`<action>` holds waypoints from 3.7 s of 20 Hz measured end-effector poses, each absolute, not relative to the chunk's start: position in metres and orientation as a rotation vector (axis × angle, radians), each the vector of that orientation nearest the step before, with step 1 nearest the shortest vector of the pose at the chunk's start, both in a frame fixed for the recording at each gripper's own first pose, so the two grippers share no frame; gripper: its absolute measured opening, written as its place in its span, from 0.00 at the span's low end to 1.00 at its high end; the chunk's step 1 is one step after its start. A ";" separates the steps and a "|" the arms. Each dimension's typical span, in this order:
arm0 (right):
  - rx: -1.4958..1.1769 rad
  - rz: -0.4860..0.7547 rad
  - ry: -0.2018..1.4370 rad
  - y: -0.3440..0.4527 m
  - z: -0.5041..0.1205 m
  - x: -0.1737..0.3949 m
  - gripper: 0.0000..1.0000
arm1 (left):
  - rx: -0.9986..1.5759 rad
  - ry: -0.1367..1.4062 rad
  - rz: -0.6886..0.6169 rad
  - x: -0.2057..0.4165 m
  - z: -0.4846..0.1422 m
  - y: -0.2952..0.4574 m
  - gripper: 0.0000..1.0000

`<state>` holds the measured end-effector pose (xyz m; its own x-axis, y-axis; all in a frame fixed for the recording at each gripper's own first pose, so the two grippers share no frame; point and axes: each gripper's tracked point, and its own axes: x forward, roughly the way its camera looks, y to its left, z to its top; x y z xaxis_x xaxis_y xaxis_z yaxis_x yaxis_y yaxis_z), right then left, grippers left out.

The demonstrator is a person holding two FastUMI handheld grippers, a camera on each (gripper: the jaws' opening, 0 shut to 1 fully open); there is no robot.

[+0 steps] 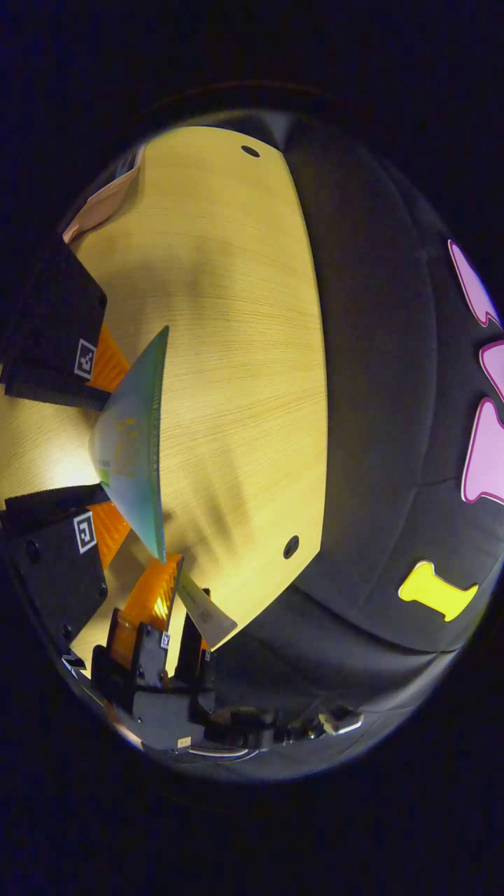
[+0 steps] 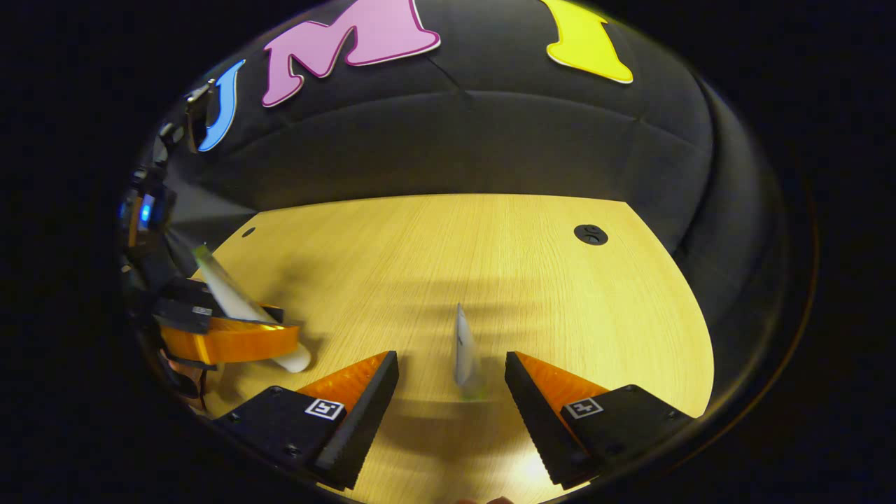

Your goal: First open the suitcase, pack the skin care products into it, and then close the suitcase.

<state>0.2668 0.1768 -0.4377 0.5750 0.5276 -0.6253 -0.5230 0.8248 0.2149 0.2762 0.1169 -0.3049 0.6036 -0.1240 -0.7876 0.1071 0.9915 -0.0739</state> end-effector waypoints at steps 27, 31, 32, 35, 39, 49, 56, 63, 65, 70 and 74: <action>0.111 1.311 0.805 0.403 -0.256 -0.054 0.30 | -0.243 1.443 0.239 -0.040 -0.250 0.377 0.54; 0.051 1.336 0.851 0.432 -0.269 -0.090 0.30 | -0.299 1.570 0.316 -0.061 -0.298 0.397 0.51; 0.038 1.334 0.877 0.434 -0.273 -0.093 0.23 | -0.367 1.561 0.332 -0.058 -0.302 0.394 0.56; 0.029 1.330 0.946 0.439 -0.285 -0.105 0.30 | -0.426 1.509 0.331 -0.061 -0.296 0.387 0.61; -0.027 1.284 1.073 0.448 -0.314 -0.114 0.30 | -0.532 1.296 0.303 -0.046 -0.248 0.380 0.86; -0.146 1.079 1.457 0.469 -0.389 -0.142 0.32 | -0.536 1.076 0.413 -0.089 -0.178 0.455 0.88; -0.105 1.163 1.314 0.484 -0.344 -0.146 0.99 | -0.590 0.955 0.574 -0.120 -0.152 0.534 0.88; 0.026 1.222 1.058 0.460 -0.269 -0.103 0.98 | -0.572 0.816 0.812 -0.130 -0.116 0.682 0.88; 0.031 1.182 1.032 0.448 -0.271 -0.088 1.00 | -0.597 0.831 0.871 -0.135 -0.124 0.717 0.88; 0.063 1.086 1.052 0.415 -0.279 -0.072 0.97 | -0.664 0.953 0.917 -0.148 -0.169 0.754 0.88; 0.076 1.023 1.071 0.393 -0.289 -0.066 0.97 | -0.666 1.042 0.957 -0.158 -0.202 0.768 0.88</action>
